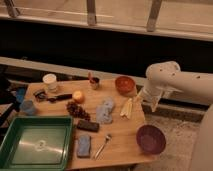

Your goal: Place fork in red bowl

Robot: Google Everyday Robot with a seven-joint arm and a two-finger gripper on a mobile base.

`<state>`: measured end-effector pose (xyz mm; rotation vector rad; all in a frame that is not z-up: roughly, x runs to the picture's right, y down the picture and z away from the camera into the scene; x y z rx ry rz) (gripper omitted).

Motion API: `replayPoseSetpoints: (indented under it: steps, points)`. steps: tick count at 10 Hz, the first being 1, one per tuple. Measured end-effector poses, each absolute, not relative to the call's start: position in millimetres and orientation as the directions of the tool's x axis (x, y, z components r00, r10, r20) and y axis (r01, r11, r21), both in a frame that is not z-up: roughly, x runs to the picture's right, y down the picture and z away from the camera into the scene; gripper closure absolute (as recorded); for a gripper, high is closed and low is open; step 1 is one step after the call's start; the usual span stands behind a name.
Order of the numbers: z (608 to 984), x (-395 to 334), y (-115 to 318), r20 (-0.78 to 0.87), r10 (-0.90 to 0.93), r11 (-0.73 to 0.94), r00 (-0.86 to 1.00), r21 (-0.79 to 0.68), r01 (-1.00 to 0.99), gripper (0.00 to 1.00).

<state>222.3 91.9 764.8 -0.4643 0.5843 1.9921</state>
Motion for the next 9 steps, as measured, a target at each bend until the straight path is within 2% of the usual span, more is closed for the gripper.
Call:
replayPoseSetpoints:
  steps: [4, 7, 9]
  points:
    - [760, 192, 120, -0.604, 0.688, -0.369, -0.402, 0.187, -0.911, 0.33]
    - [749, 138, 165, -0.686, 0.662, -0.299, -0.303, 0.129, -0.945, 0.33]
    - [748, 138, 167, -0.686, 0.663, -0.295, -0.3, 0.128, -0.947, 0.33]
